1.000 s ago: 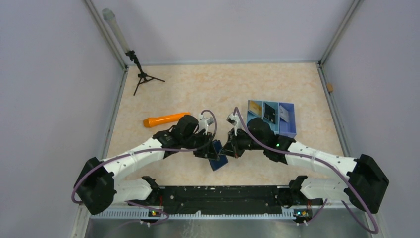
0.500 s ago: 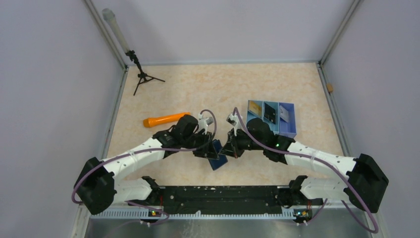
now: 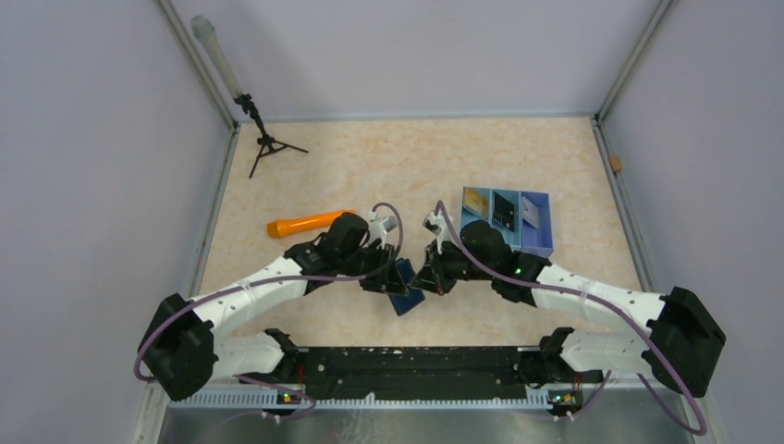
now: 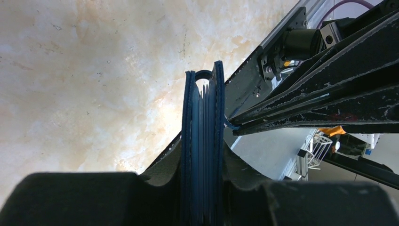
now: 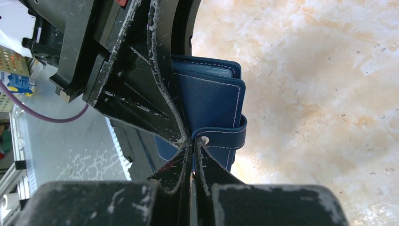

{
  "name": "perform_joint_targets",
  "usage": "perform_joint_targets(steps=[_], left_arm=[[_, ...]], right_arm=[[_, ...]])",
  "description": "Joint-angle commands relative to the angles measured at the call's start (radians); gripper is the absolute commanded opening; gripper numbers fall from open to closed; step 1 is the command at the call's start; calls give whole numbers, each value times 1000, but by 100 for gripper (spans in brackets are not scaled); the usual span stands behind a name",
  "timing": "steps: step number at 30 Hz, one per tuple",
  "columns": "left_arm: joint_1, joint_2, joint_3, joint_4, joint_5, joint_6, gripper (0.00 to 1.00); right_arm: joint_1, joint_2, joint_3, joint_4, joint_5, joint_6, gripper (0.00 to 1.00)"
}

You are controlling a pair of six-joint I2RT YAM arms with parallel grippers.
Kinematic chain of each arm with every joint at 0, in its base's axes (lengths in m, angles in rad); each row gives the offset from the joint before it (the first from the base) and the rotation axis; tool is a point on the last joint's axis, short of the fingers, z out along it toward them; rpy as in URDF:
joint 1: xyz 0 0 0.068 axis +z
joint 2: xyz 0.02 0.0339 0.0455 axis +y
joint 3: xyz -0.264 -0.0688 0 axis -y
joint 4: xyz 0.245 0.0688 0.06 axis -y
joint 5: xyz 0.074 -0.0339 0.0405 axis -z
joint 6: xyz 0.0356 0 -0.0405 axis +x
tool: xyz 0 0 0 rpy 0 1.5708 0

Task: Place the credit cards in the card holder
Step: Close the card holder at the corner of the board.

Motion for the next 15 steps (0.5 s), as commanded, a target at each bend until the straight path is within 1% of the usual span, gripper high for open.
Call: perform_joint_targets(steps=[1, 15], left_arm=[[5, 0, 10, 81, 18, -7, 0], [8, -5, 7, 90, 27, -7, 0]], right_arm=[[17, -5, 1, 58, -28, 7, 0], [32, 37, -24, 151, -39, 47, 0]])
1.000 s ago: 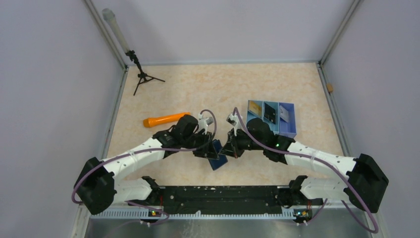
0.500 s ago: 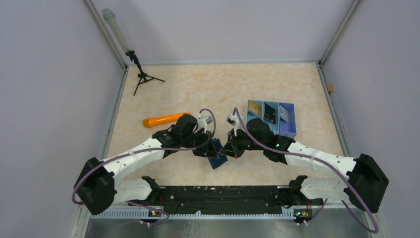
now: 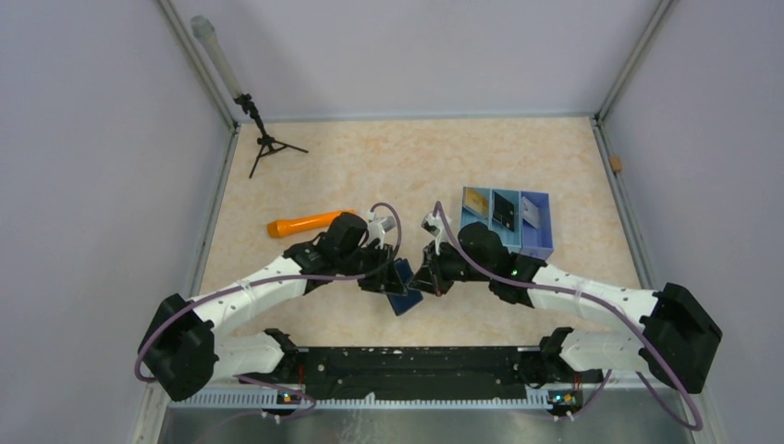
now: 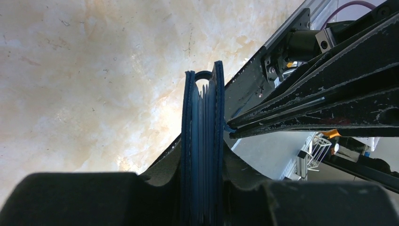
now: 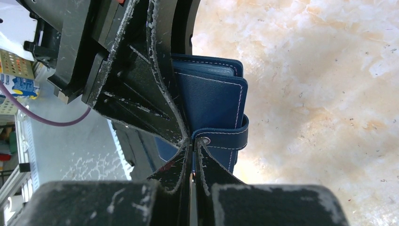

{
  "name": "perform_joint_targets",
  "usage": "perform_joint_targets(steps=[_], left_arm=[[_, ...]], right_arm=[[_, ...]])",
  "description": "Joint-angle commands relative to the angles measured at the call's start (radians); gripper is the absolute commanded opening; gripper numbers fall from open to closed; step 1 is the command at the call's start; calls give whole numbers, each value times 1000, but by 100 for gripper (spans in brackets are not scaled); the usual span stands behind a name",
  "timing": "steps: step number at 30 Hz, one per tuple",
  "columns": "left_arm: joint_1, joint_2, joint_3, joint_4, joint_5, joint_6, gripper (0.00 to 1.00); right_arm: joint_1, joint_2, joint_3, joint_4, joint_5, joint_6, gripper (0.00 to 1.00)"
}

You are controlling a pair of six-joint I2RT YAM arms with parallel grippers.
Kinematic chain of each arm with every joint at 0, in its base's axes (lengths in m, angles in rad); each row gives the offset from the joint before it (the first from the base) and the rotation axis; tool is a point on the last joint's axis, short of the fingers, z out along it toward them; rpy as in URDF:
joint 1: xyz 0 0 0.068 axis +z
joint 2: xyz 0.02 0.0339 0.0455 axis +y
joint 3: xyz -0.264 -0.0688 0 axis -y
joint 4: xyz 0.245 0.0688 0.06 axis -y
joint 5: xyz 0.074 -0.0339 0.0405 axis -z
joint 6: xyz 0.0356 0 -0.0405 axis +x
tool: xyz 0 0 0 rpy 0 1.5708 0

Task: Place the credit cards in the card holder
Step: Close the card holder at the corner of the board.

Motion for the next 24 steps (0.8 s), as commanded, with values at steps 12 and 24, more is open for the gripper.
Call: perform_joint_targets(steps=[12, 24], left_arm=[[2, -26, -9, 140, 73, -7, 0], [2, -56, -25, 167, 106, 0, 0]], right_arm=[[28, 38, -50, 190, -36, 69, 0], [34, 83, -68, 269, -29, 100, 0]])
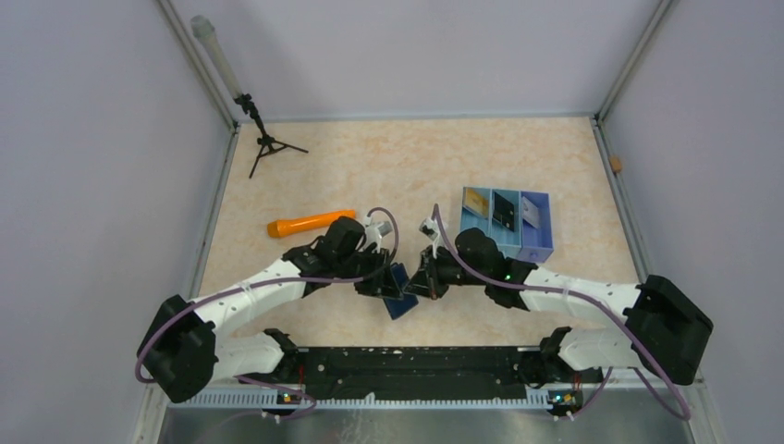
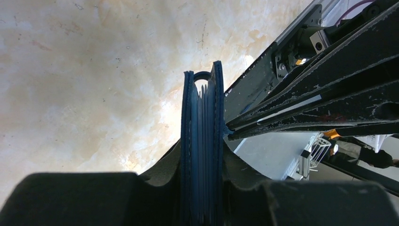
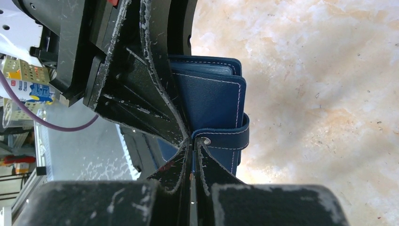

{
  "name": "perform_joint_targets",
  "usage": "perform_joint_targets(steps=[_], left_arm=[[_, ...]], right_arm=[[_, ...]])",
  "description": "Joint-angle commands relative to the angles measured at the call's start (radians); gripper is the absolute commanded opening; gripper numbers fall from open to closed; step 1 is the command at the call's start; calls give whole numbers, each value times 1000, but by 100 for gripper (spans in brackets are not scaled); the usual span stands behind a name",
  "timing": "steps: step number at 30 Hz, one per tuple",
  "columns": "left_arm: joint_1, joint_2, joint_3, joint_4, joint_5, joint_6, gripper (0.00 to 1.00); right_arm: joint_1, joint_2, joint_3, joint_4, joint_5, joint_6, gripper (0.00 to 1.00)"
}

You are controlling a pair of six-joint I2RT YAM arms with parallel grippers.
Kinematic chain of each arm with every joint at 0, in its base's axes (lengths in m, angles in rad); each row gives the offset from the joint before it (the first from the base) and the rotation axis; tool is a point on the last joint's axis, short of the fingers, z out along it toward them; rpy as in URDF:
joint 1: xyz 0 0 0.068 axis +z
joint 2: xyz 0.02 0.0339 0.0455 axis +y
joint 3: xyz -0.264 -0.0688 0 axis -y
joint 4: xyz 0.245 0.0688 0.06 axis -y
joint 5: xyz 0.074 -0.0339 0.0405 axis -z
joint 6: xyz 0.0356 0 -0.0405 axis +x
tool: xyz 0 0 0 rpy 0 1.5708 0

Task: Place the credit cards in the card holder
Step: Close the card holder at the corner of the board.

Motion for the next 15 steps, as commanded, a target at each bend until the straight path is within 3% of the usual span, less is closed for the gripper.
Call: perform_joint_targets(steps=[1, 15], left_arm=[[-10, -51, 17, 165, 105, -2, 0], [-9, -73, 13, 179, 116, 2, 0]], right_arm=[[29, 30, -6, 120, -9, 19, 0], [33, 88, -24, 179, 1, 40, 0]])
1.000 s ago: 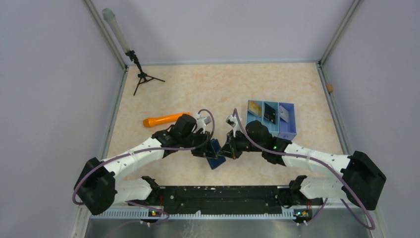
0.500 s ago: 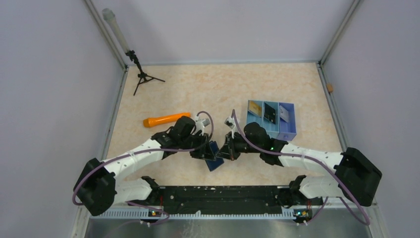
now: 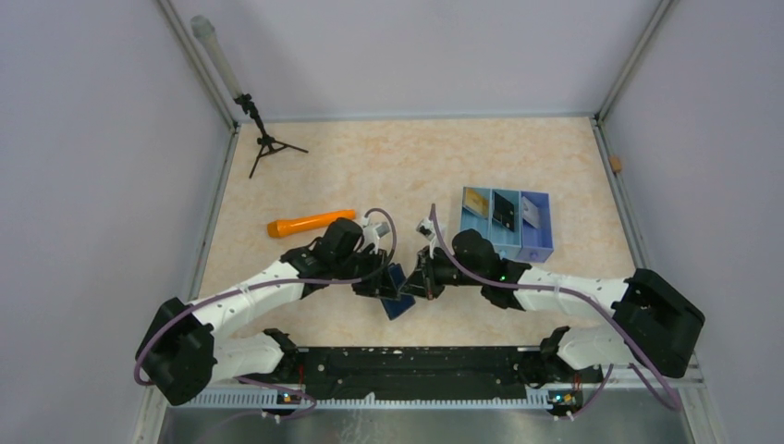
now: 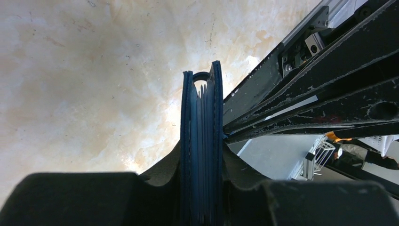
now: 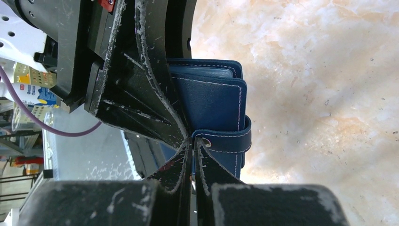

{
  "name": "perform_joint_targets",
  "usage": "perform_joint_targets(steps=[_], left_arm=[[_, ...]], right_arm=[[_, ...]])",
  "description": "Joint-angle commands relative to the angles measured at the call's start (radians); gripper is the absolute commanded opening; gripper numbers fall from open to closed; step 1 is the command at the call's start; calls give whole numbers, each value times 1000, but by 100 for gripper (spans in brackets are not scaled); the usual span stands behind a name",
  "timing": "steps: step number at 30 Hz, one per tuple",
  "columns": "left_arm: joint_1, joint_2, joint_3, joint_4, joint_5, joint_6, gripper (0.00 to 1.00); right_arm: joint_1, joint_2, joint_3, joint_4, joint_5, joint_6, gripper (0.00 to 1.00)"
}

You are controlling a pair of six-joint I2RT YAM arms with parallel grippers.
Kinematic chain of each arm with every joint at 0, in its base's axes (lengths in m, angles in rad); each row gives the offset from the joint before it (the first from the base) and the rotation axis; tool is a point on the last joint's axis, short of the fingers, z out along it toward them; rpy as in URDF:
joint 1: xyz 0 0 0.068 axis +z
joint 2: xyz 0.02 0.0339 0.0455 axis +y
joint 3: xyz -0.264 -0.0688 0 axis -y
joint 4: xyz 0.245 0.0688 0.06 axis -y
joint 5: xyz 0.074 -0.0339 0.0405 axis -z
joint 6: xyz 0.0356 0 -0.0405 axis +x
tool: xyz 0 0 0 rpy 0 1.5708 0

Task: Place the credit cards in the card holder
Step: Close the card holder at the corner of the board.

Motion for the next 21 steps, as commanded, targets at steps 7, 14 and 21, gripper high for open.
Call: perform_joint_targets(steps=[7, 14, 21], left_arm=[[-15, -38, 22, 150, 71, 8, 0], [19, 90, -3, 116, -47, 18, 0], [29, 244, 5, 276, -66, 19, 0]], right_arm=[[22, 6, 5, 24, 39, -2, 0], [16, -161, 44, -190, 204, -35, 42], [-107, -253, 27, -350, 257, -59, 63]])
